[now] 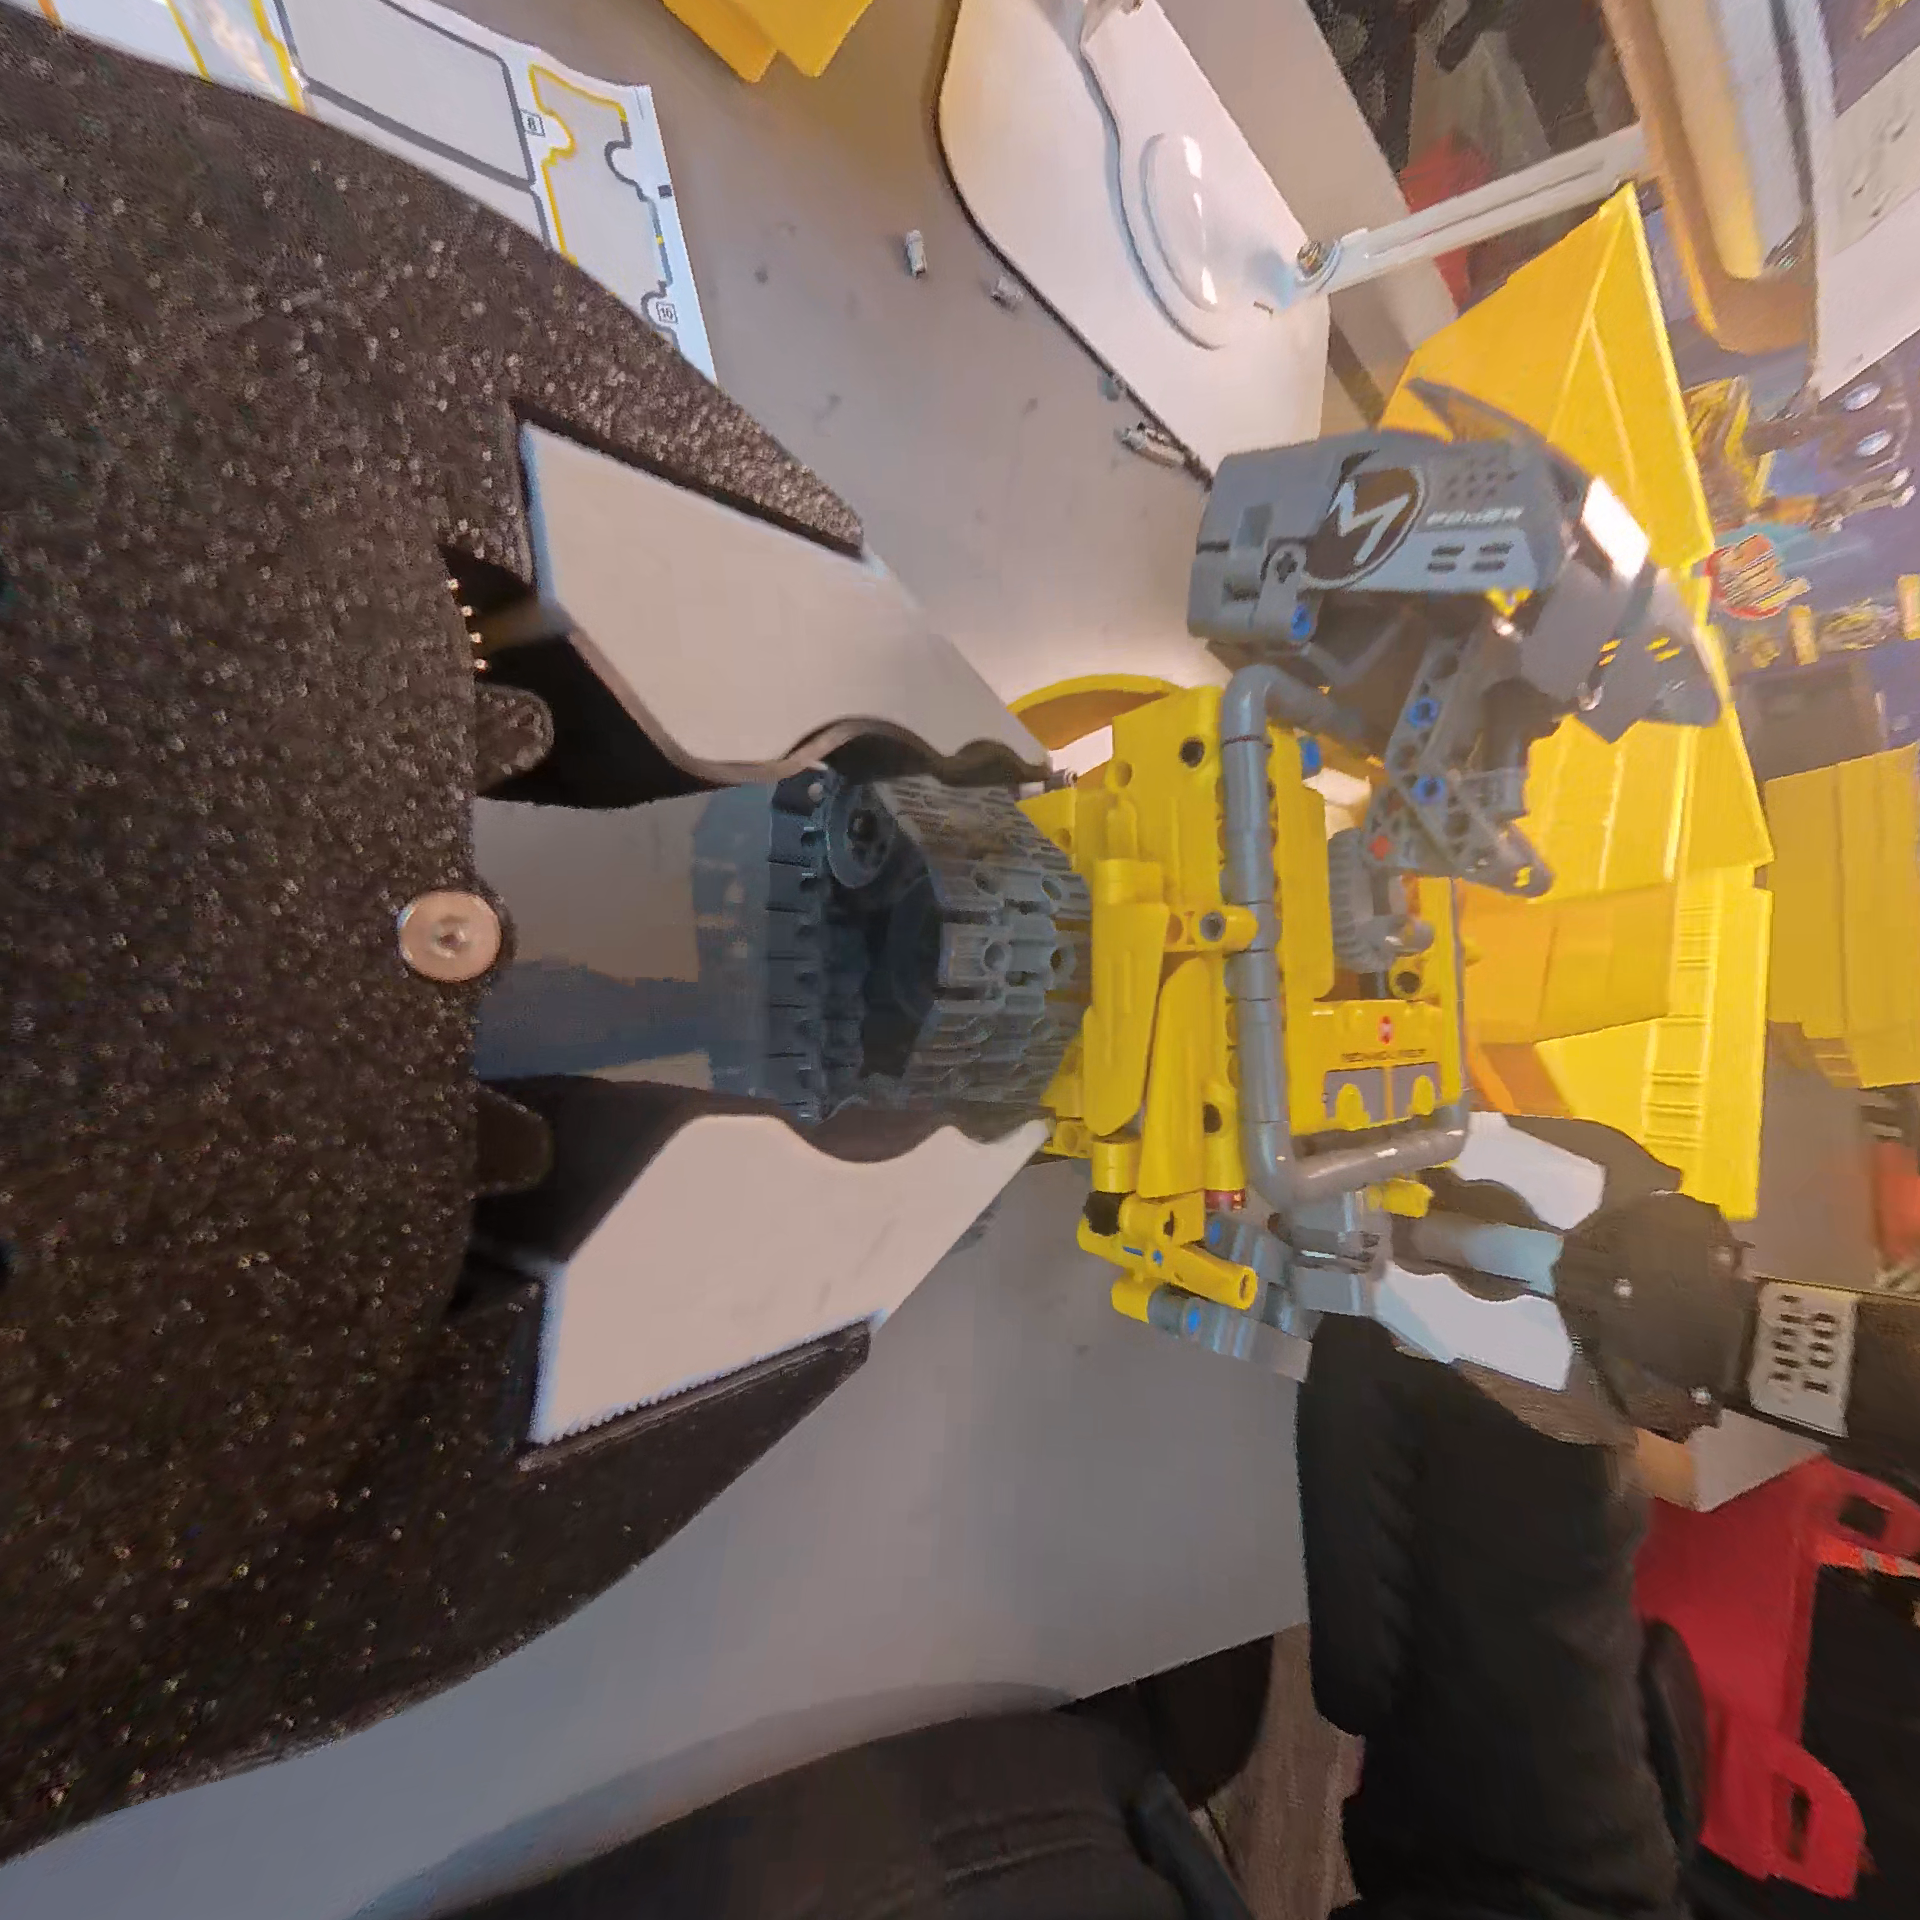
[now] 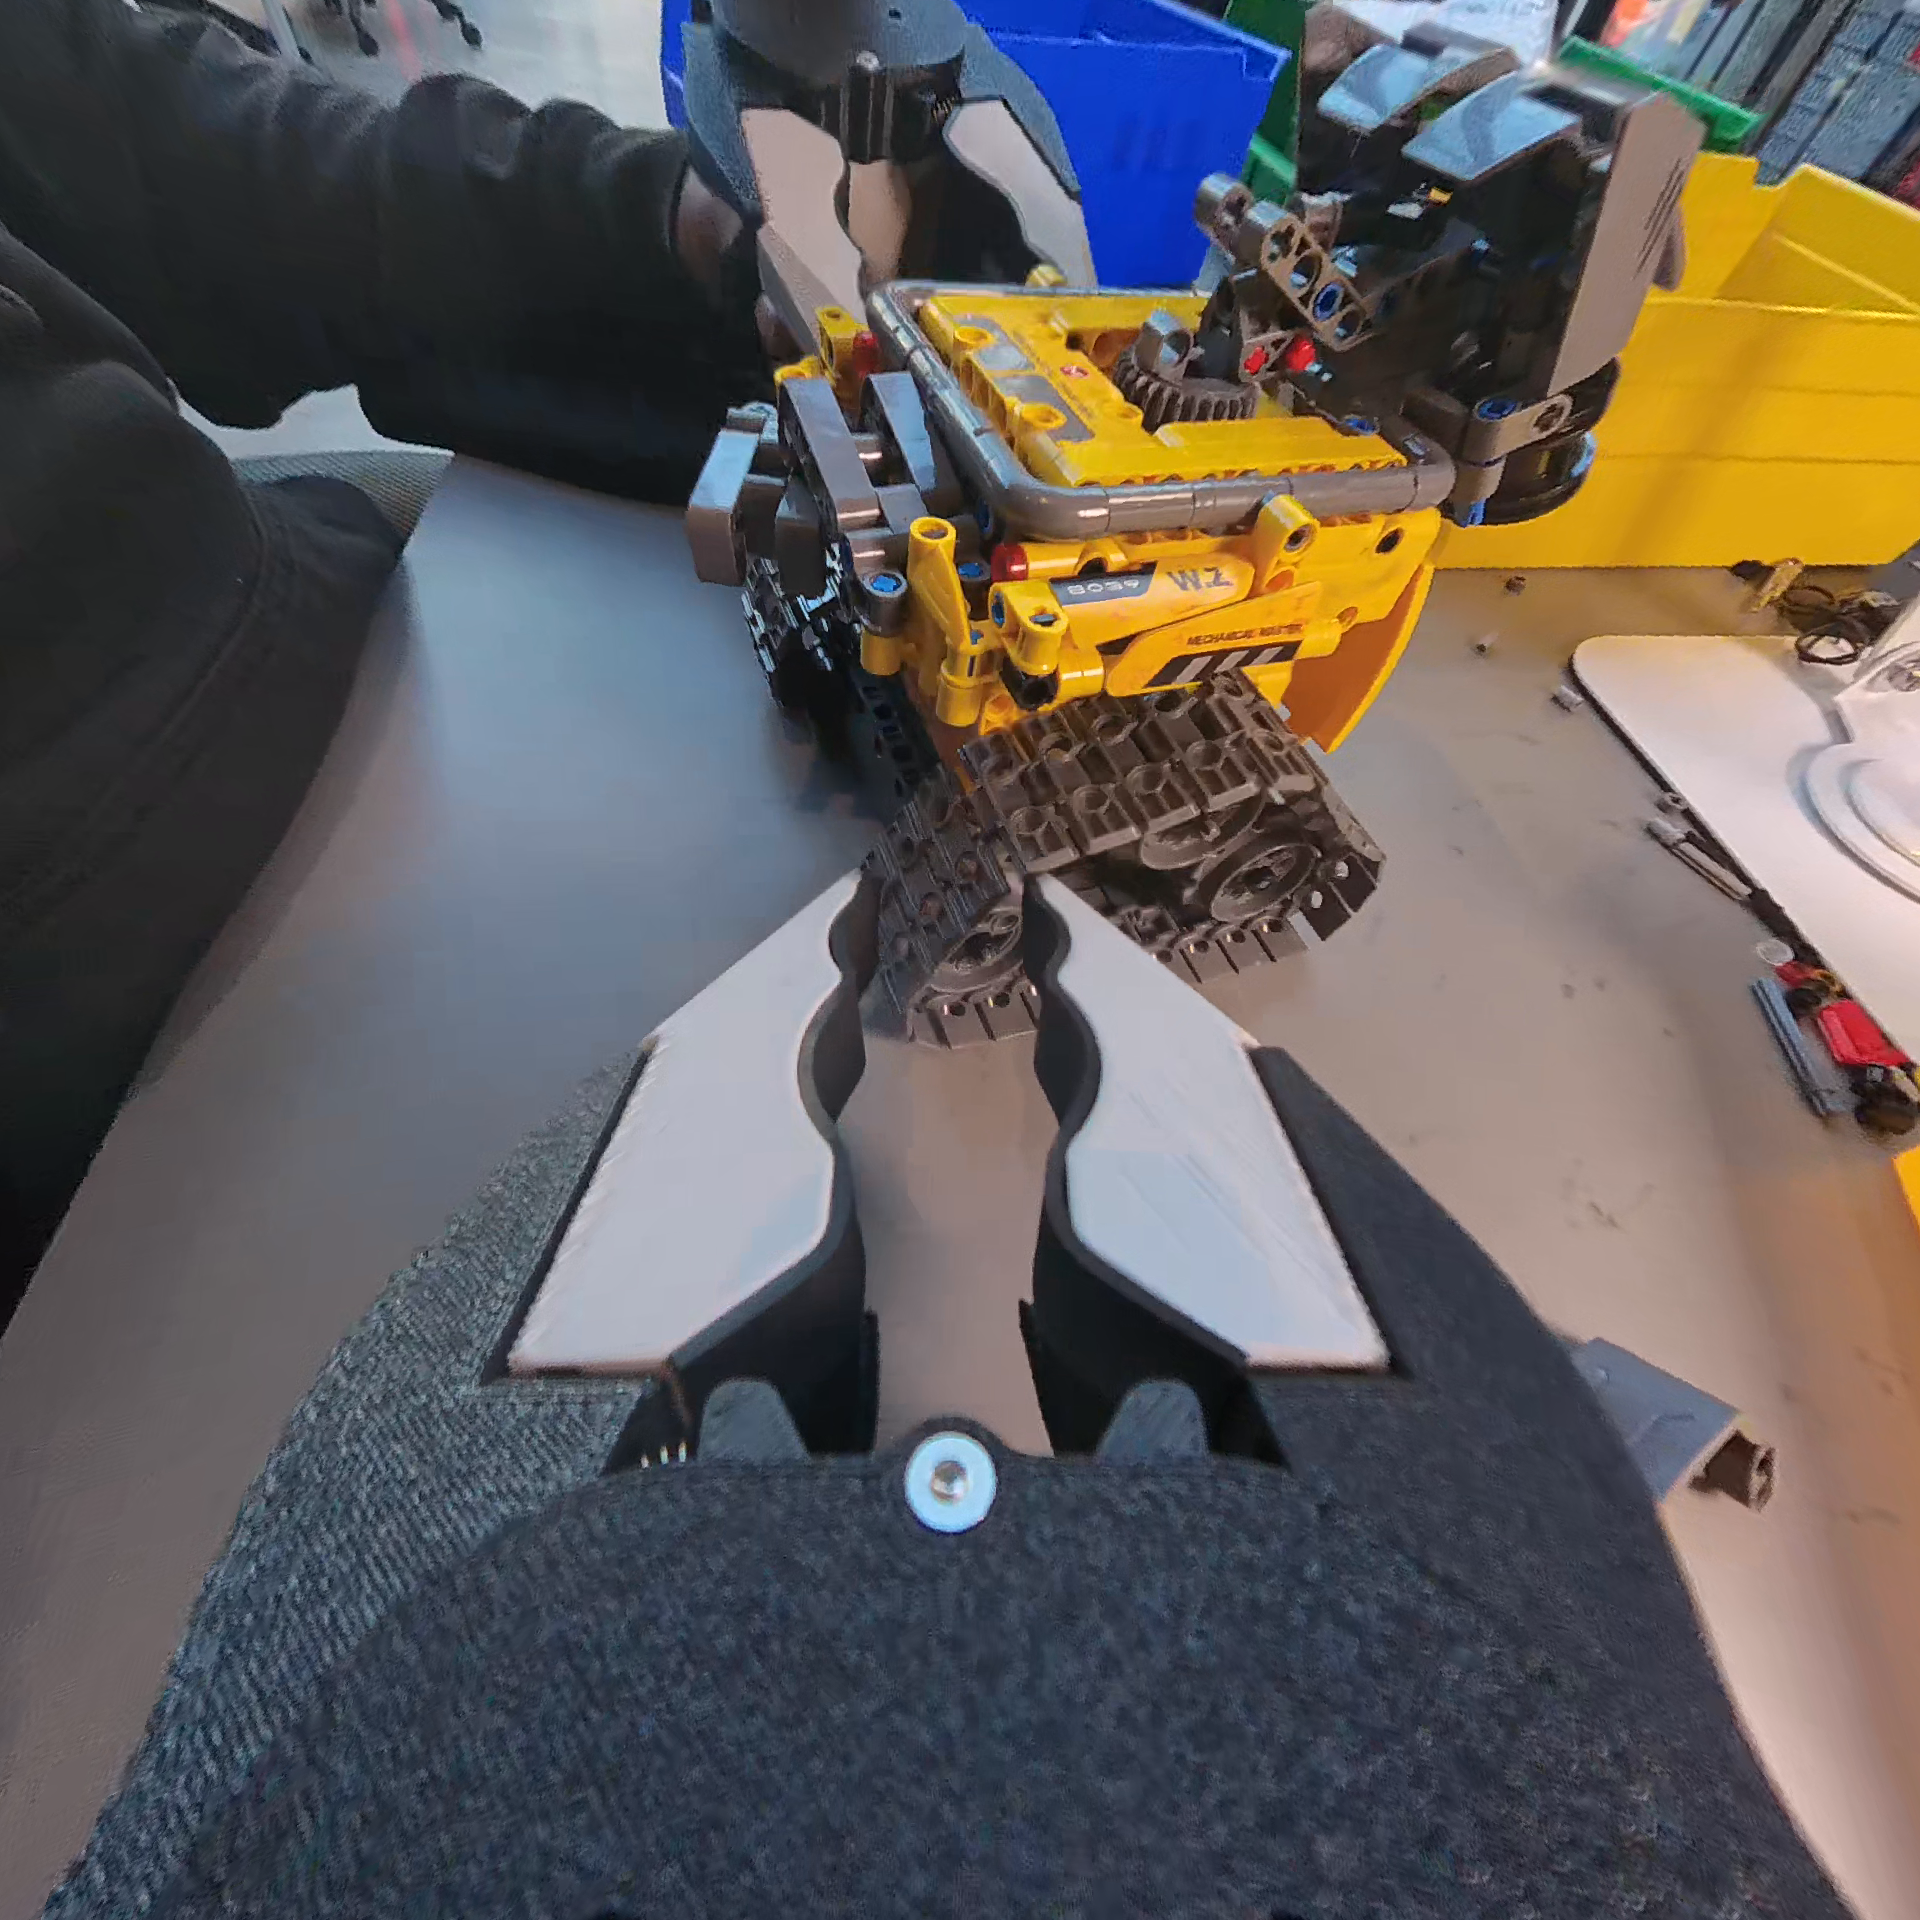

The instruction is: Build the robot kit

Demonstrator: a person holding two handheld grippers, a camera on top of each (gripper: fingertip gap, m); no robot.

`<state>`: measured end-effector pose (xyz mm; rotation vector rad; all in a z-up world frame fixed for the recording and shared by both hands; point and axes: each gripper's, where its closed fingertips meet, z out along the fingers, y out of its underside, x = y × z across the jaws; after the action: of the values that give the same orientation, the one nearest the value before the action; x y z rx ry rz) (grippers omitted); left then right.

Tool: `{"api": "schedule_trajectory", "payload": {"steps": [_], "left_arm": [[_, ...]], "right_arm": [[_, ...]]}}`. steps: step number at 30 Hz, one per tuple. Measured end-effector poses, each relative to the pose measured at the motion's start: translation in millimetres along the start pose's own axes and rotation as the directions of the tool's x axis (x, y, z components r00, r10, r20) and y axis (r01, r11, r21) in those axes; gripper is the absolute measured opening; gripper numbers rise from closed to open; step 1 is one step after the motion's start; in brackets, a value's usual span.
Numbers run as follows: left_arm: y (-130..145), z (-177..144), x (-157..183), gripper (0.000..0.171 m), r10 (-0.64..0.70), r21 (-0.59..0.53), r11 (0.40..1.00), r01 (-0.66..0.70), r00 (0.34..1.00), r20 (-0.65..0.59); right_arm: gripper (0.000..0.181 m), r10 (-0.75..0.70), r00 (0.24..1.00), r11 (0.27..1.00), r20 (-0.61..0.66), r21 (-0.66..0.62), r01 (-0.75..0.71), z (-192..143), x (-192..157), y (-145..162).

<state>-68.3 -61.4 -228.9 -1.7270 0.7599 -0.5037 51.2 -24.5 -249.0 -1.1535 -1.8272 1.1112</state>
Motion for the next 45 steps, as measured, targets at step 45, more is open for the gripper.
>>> {"api": "schedule_trajectory", "payload": {"steps": [45], "left_arm": [[-15,-63,-110,0.056,-0.168,0.239,0.970,0.044,0.832,0.529]], "right_arm": [[0.003,0.301,0.574,0.905,-0.762,0.418,0.080,-125,388,-127]]}}
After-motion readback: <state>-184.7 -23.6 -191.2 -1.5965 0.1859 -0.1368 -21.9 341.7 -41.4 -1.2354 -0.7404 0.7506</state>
